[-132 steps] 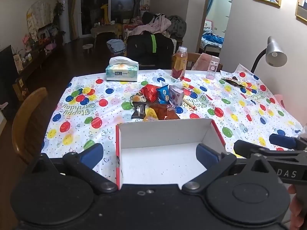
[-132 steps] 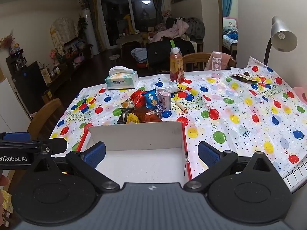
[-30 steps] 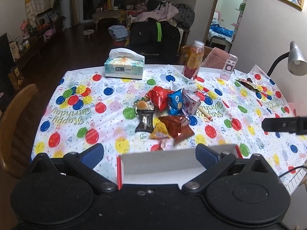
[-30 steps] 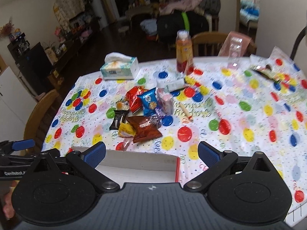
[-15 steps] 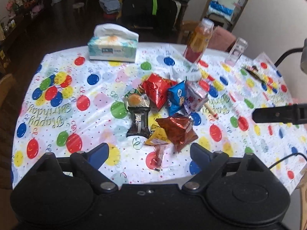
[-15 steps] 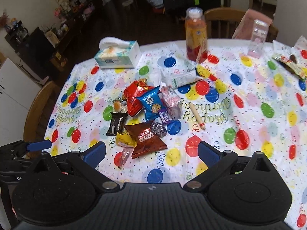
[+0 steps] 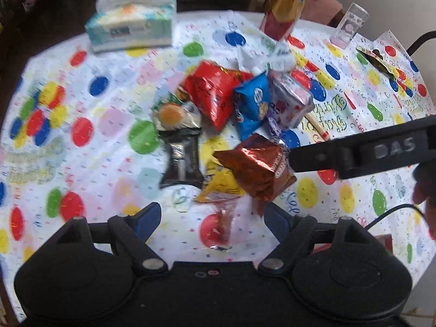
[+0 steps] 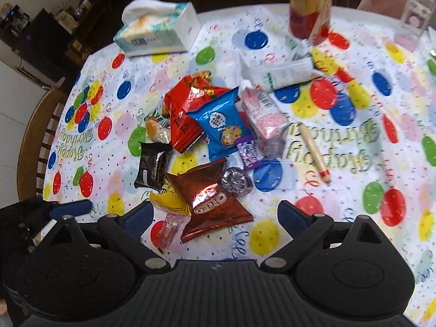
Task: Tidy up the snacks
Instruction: 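Grasp the small candy with the left tool while the right tool grasps the copper-foil bag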
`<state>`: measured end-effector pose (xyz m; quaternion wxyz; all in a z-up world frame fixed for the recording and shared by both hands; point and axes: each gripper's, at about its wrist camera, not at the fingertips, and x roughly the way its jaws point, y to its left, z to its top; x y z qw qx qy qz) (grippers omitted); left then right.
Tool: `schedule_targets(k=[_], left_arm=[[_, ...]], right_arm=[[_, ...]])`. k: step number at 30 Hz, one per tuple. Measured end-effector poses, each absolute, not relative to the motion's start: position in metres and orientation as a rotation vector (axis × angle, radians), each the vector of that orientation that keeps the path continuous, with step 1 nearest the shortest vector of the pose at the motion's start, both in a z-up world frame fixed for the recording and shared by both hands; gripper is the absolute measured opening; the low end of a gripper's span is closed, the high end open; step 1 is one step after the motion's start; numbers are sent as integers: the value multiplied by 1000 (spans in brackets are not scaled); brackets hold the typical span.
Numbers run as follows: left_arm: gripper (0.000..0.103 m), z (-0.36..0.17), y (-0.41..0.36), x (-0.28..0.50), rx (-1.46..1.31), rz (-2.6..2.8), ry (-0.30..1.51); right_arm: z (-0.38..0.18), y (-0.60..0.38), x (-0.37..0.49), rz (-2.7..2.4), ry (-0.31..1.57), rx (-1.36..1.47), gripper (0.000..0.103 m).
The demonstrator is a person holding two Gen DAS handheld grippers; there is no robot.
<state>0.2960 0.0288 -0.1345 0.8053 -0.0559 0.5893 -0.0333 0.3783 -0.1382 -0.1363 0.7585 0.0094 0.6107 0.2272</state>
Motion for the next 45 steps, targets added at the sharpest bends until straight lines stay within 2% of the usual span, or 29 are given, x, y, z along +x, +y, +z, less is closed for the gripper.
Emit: schedule_targets(k=[2, 6, 8, 11, 15, 17, 20, 28, 31, 32, 33, 45], left_arm=[[78, -144, 25, 301, -131, -85, 1286], [70, -160, 19, 308, -136, -93, 1327], [64, -169, 19, 311, -163, -92, 1360], [56, -181, 19, 315, -196, -89, 1400], [49, -190, 20, 318, -233, -94, 1426], [45, -194, 20, 320, -250, -96, 1433], [36, -198, 24, 320, -294, -98, 1444], [32, -200, 34, 318, -351, -113, 1450], [28, -200, 34, 318, -350, -117, 1452], [22, -200, 34, 318, -345, -116, 1452], [18, -201, 35, 317, -338, -113, 1452], [8, -208, 27, 314, -280, -88, 1437]], right_arm=[[-144, -134, 383, 498, 1344, 16, 91], [-157, -128, 388, 514, 1367, 14, 88], [-163, -125, 389, 519, 1380, 13, 79], [-171, -122, 390, 526, 1399, 13, 72], [-178, -118, 390, 533, 1404, 0, 67], [-181, -116, 391, 535, 1409, 0, 61], [-185, -114, 391, 543, 1414, 2, 56], [-185, -110, 390, 562, 1386, -9, 39], [-185, -112, 392, 564, 1380, 3, 34], [-185, -113, 392, 568, 1376, 1, 32], [-184, -115, 392, 570, 1371, -2, 32], [-178, -122, 385, 580, 1366, 24, 31]])
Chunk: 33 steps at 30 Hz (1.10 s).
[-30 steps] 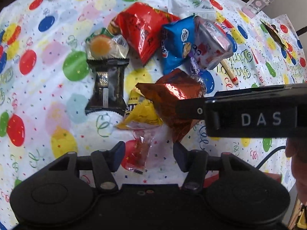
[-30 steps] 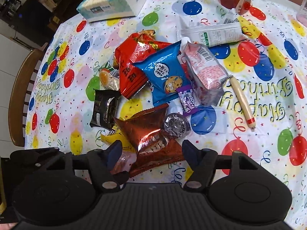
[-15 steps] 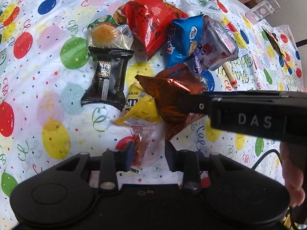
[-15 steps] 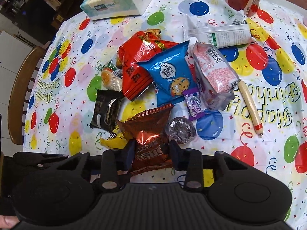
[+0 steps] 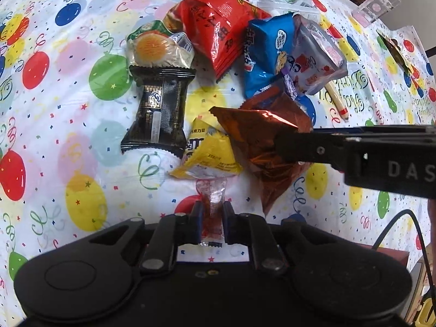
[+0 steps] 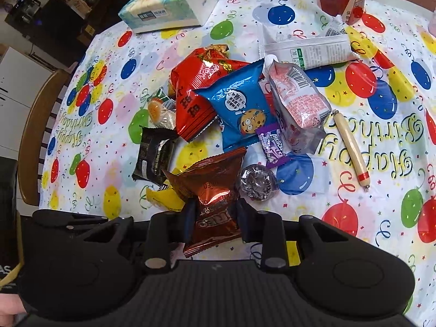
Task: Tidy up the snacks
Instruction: 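Grasp the small candy with the left tool while the right tool grasps the copper-foil bag, then carry both snacks into the white box and open both tools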
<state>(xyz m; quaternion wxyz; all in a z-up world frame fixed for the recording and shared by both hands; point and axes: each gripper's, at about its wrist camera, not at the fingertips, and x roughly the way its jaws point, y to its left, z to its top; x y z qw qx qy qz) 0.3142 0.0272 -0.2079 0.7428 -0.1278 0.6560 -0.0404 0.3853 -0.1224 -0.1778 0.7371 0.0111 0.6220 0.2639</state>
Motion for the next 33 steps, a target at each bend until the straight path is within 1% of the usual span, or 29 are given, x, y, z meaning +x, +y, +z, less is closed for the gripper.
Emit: schedule_targets(k=[7, 17, 33], left_arm=[[6, -191, 32, 309, -311, -80, 1391], [6, -151, 38, 293, -331, -97, 1313], [6, -79, 45, 235, -330, -160, 1186]], right_arm=[[-154, -139, 375, 575, 1327, 64, 31], [-110, -167, 351, 566, 1248, 114, 31], [-51, -184, 277, 588, 1166, 110, 31]])
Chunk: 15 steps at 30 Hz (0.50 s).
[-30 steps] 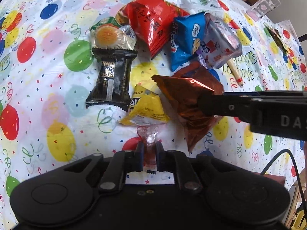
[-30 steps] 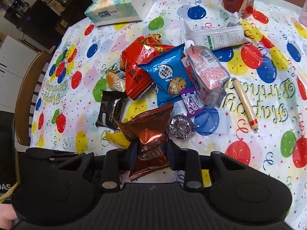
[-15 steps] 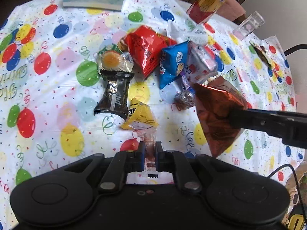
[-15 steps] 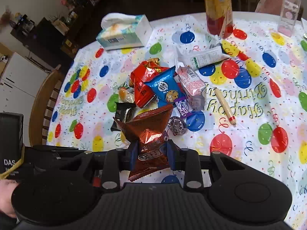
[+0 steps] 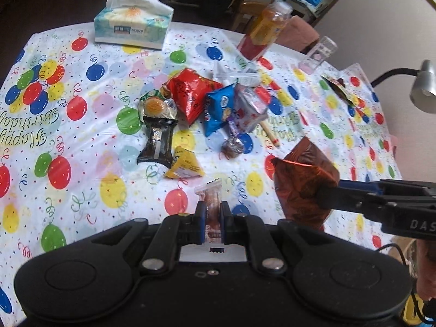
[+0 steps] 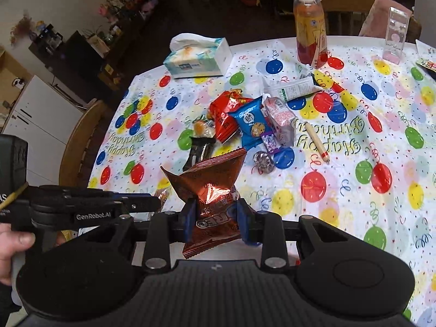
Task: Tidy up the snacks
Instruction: 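Carry both snacks into the white box and open both tools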
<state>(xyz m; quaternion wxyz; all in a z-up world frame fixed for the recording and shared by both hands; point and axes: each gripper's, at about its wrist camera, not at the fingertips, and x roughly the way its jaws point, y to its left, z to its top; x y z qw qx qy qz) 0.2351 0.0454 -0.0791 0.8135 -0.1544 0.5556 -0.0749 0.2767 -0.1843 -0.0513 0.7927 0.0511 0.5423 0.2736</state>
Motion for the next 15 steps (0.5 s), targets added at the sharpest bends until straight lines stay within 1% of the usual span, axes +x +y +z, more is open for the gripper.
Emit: schedule_targets(k=[8, 15], left_arm=[[6, -70, 36, 192, -305, -194, 1179], [6, -86, 27, 158, -291, -193, 1198]], right_arm=[[-55, -190, 235, 589, 1189, 92, 31], [-76, -189, 202, 574, 1238, 83, 31]])
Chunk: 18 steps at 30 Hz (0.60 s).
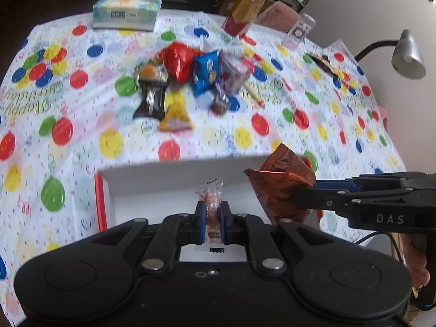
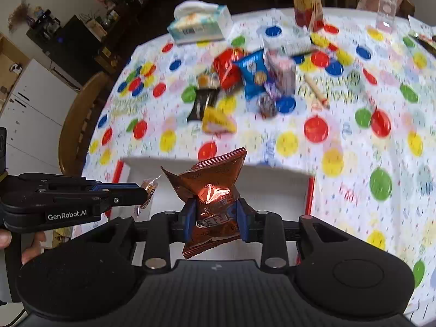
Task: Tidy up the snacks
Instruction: 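Carry both snacks into the white box and open both tools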
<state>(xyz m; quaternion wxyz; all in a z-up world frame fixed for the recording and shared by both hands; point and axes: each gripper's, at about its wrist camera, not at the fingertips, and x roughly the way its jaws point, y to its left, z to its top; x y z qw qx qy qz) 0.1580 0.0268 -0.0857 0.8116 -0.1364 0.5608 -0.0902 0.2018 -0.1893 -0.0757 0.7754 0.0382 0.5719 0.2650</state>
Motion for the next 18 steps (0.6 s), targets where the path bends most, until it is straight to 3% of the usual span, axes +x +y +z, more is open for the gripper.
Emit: schedule_targets(k=[18], left_arm=[[6, -163, 16, 120, -251, -120, 1321]], right_arm=[[-151, -181, 159, 460, 1367, 80, 31]])
